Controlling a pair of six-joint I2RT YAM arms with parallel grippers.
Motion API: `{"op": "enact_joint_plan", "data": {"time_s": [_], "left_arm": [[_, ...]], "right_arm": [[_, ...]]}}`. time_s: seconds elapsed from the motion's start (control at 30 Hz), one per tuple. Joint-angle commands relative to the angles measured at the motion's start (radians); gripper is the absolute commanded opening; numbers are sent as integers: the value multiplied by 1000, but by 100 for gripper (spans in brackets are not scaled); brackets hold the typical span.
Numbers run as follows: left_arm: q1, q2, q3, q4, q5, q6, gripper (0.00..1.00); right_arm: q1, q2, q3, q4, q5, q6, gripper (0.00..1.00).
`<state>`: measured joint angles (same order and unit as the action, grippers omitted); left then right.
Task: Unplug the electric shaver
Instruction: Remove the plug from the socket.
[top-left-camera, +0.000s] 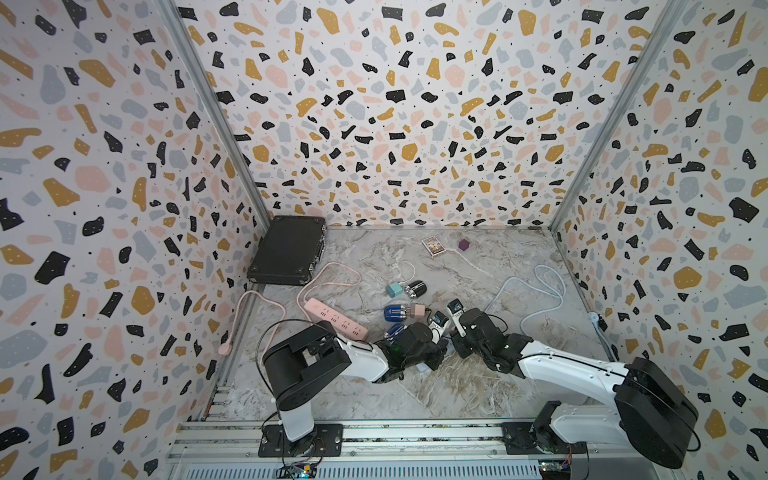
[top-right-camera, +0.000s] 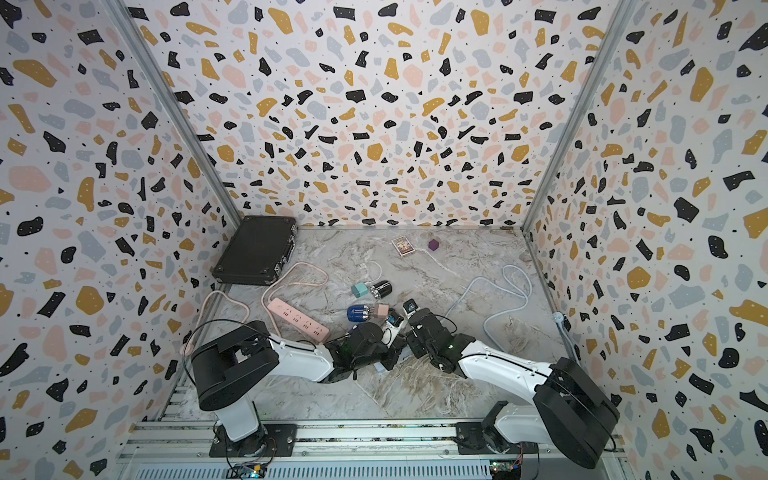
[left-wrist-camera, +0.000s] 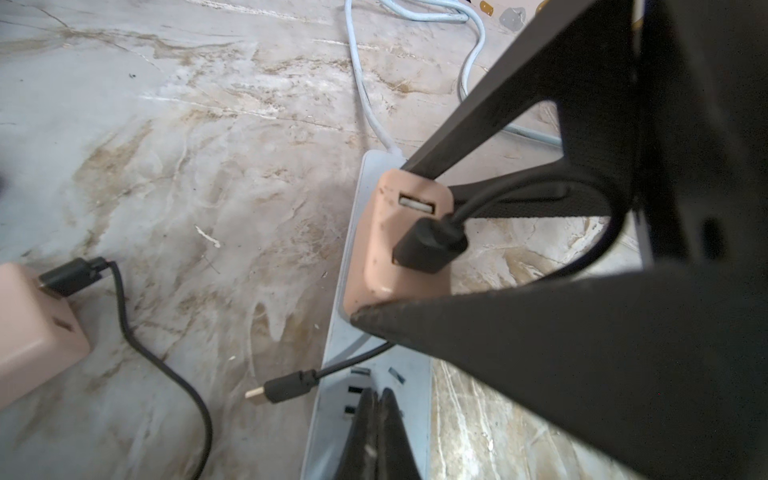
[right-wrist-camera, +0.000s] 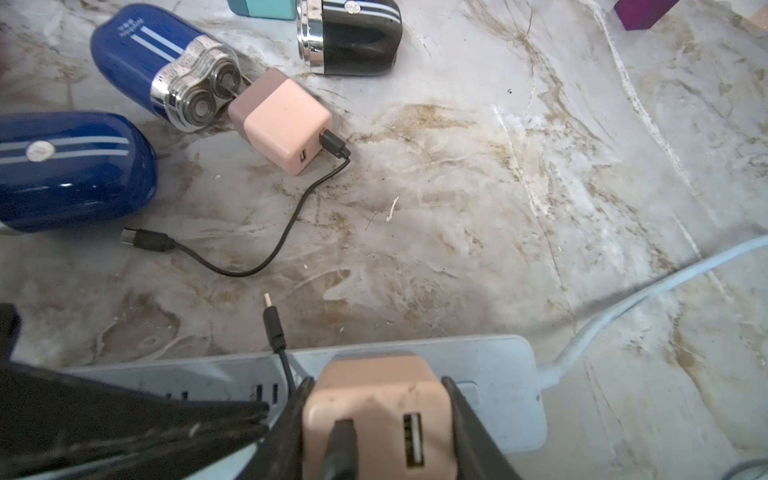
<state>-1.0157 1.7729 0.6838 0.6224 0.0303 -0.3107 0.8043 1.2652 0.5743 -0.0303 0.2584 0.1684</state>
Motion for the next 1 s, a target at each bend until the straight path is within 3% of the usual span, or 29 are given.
{"op": "enact_joint_plan", "data": {"time_s": [0.0, 0.6, 0.97], "left_arm": [[6, 62, -16, -212, 13, -13, 0], [-1, 67, 16, -334, 43, -27, 0], [-9, 102, 49, -356, 45, -24, 0]], "right_arm": [[7, -18, 31, 98, 13, 12, 0], [4, -88, 65, 75, 37, 38, 0], [10, -105, 48, 129, 37, -45, 0]]}}
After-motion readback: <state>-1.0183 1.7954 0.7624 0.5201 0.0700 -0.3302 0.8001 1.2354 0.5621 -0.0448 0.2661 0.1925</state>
